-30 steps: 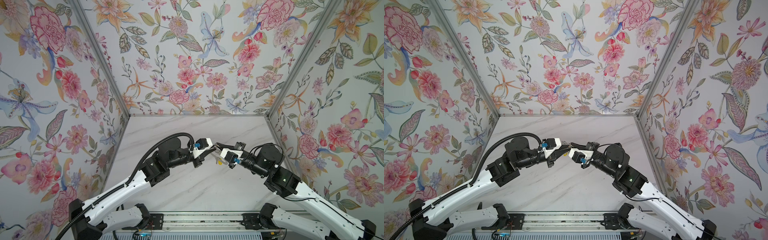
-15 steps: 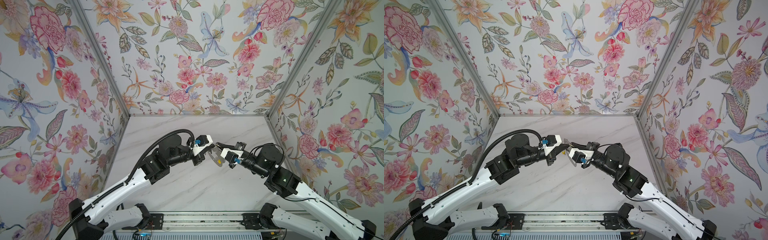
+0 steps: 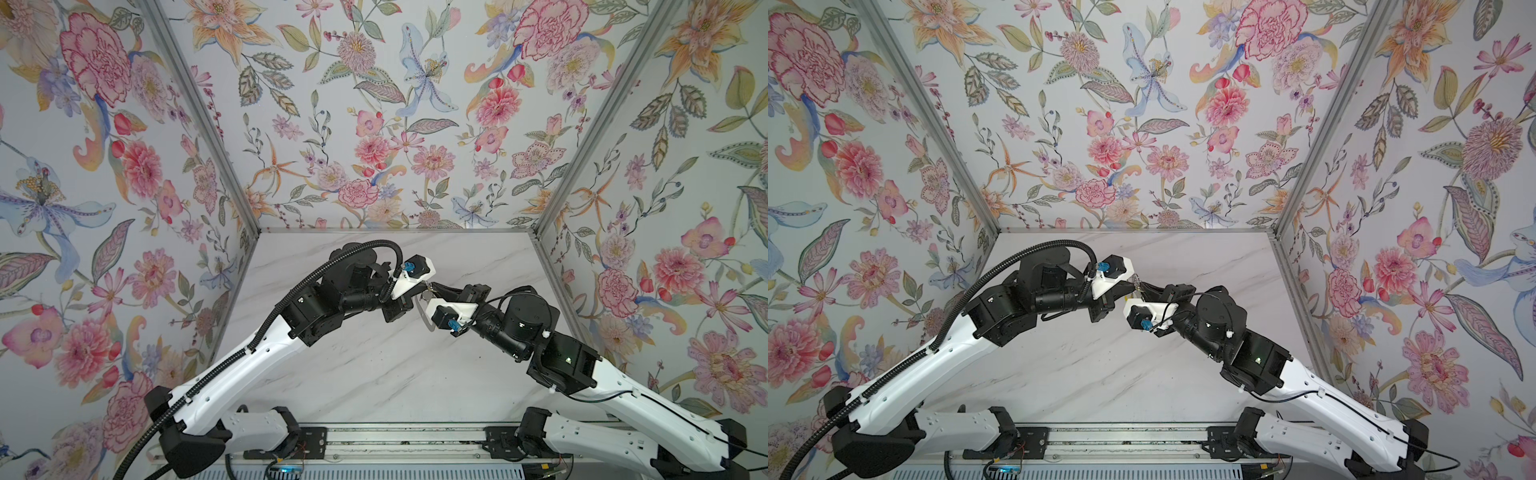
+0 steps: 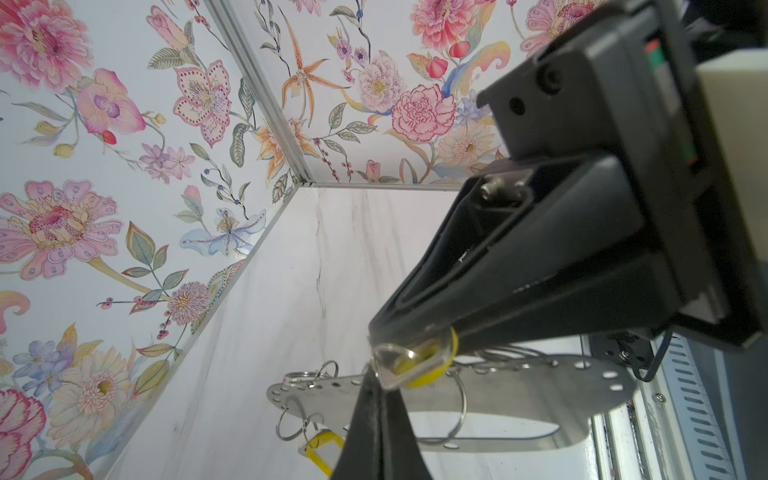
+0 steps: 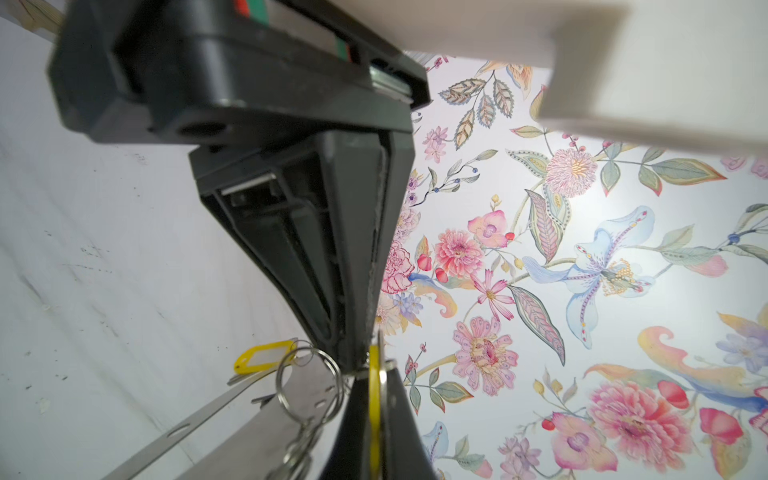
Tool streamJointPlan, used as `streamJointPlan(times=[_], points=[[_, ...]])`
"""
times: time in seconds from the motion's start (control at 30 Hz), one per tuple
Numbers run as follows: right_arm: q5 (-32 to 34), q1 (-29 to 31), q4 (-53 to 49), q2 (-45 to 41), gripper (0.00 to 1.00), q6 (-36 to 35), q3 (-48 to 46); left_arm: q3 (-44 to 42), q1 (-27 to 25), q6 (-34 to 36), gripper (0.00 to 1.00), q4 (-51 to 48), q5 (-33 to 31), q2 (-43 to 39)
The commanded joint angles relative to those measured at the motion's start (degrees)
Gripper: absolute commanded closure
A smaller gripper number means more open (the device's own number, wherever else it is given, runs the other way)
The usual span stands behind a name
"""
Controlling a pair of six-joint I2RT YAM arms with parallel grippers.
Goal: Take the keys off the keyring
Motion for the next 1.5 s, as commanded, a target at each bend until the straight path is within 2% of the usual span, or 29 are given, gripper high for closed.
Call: streamJointPlan(times=[0.0, 0.17, 0.27, 0.47, 0.57, 0.77, 0.8, 0.97, 1.07, 1.33, 1.4, 1.47], points=[[-1.4, 3.6, -1.6, 3.2, 1.00, -2.4, 1.2, 4.8, -0.7, 2.9, 1.00, -3.2, 4.9, 2.3], [2.8, 5.3, -1.5, 5.1, 1.00, -4.2, 1.0, 9.8, 1.0, 4.3, 1.00, -8.0, 8.7, 4.4], [5.8, 6.5, 0.4, 5.5, 1.00, -5.8, 0.0, 11.6, 2.0, 5.3, 0.96, -10.0, 10.6, 6.2], [-1.8, 1.4, 3.0, 1.1, 1.00, -0.7, -2.2, 8.2, 4.8, 3.9, 0.81, -5.8, 12.5, 4.0], [-6.2, -1.7, 4.9, -0.9, 1.00, 3.0, -3.3, 5.5, 5.1, 3.0, 0.68, -3.0, 11.8, 1.8], [-11.7, -6.1, 8.9, -2.1, 1.00, 11.0, -4.7, -4.5, 5.1, -1.4, 0.48, 6.9, 9.3, -4.2], [-11.9, -6.4, 9.4, -2.0, 1.00, 12.0, -4.9, -6.6, 5.0, -2.4, 0.47, 9.0, 8.2, -5.4], [-13.3, -7.4, 12.9, -1.9, 1.00, 16.2, -6.2, -19.8, 3.3, -7.7, 0.46, 23.1, 1.1, -12.4], [-14.0, -7.9, 14.2, -1.1, 1.00, 18.3, -6.3, -24.8, 1.2, -8.2, 0.47, 29.4, -2.4, -14.1], [-16.1, -8.6, 17.2, -0.6, 1.00, 21.9, -6.8, -30.6, -0.2, -9.3, 0.64, 40.2, -7.9, -13.8], [-16.6, -8.7, 17.5, -0.6, 1.00, 22.1, -7.0, -30.8, -0.3, -9.3, 0.68, 41.6, -8.3, -14.0], [-16.6, -8.8, 17.5, -0.5, 1.00, 22.3, -7.1, -31.2, -0.2, -9.6, 0.68, 42.9, -7.3, -14.5]])
